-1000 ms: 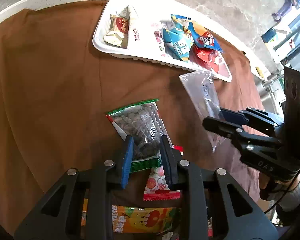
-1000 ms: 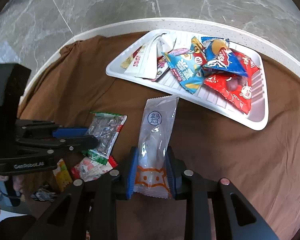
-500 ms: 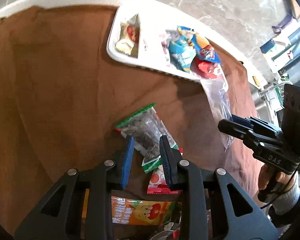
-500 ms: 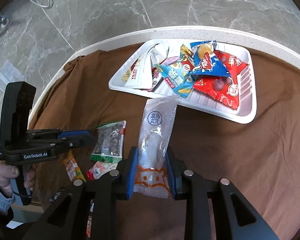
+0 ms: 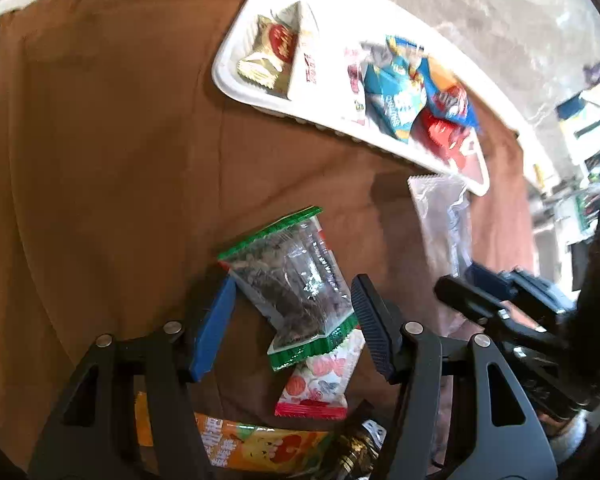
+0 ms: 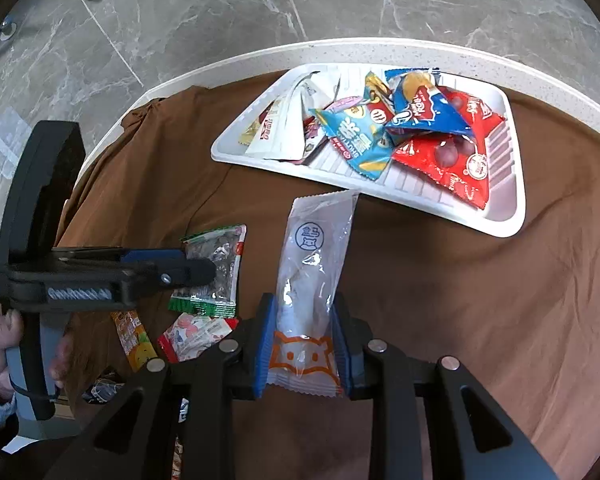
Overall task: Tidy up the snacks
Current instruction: 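Grasp the clear orange-print bag with the right gripper while the left grasps the green-edged seed bag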
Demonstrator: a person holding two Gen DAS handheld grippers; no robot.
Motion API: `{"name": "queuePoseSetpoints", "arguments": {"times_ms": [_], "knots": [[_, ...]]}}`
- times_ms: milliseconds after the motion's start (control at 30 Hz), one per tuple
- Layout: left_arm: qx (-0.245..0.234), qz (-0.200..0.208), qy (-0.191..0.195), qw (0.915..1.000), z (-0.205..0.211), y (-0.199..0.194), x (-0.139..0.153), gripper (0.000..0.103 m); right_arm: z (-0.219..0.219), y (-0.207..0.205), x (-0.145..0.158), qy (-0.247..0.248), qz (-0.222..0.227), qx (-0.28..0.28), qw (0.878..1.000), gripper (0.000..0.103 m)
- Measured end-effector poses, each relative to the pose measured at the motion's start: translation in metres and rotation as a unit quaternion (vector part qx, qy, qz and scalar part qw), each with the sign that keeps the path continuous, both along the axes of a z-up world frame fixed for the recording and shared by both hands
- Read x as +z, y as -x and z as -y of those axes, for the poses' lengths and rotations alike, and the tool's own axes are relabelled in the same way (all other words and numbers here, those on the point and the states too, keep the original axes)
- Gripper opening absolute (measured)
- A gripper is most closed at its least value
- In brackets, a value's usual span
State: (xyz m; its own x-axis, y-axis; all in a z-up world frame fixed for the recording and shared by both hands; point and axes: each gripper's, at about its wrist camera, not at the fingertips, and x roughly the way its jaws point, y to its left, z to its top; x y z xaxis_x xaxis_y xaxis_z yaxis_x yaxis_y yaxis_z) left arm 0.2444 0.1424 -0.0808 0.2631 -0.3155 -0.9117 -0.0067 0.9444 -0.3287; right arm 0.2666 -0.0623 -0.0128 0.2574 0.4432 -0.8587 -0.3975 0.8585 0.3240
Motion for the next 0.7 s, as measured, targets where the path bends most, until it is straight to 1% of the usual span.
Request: {"name": "queuePoseSetpoints", "arguments": {"times_ms": [200,333,367,500,533,567,633,700], "knots": [[-0.005,0.017,-0.06,0.998,0.019,-0.003,-0.001,0.058,0.002,-0.001,-0.001,-0.004,0.001,-0.003,1.0,0.029],[-0.032,0.032,-0.113,0.9926,0.034,-0.001,-0.002,0.059,0.002,-0.002,-0.004,-0.002,0.0,-0.006,1.0,0.03],[-0.041,0.038,-0.126,0.9905,0.038,0.0,-0.003,0.06,0.002,-0.002,-0.004,-0.003,-0.001,-0.006,1.0,0.03],[-0.059,0.059,-0.138,0.987,0.044,0.004,-0.003,0.059,0.002,-0.001,-0.005,0.0,0.003,-0.007,1.0,0.03],[-0.063,0.062,-0.137,0.9866,0.046,0.005,-0.003,0.054,0.003,-0.001,-0.005,0.0,0.003,-0.007,1.0,0.03],[-0.069,0.066,-0.135,0.9862,0.047,0.005,-0.002,0.043,0.003,-0.001,-0.006,0.001,0.003,-0.006,1.0,0.03],[-0.079,0.071,-0.129,0.9859,0.048,0.007,0.0,0.034,0.004,0.0,-0.006,0.001,0.004,-0.009,1.0,0.03],[-0.086,0.075,-0.119,0.9863,0.049,0.009,0.001,0.029,0.004,0.0,-0.007,0.0,0.002,-0.009,1.0,0.03]]}}
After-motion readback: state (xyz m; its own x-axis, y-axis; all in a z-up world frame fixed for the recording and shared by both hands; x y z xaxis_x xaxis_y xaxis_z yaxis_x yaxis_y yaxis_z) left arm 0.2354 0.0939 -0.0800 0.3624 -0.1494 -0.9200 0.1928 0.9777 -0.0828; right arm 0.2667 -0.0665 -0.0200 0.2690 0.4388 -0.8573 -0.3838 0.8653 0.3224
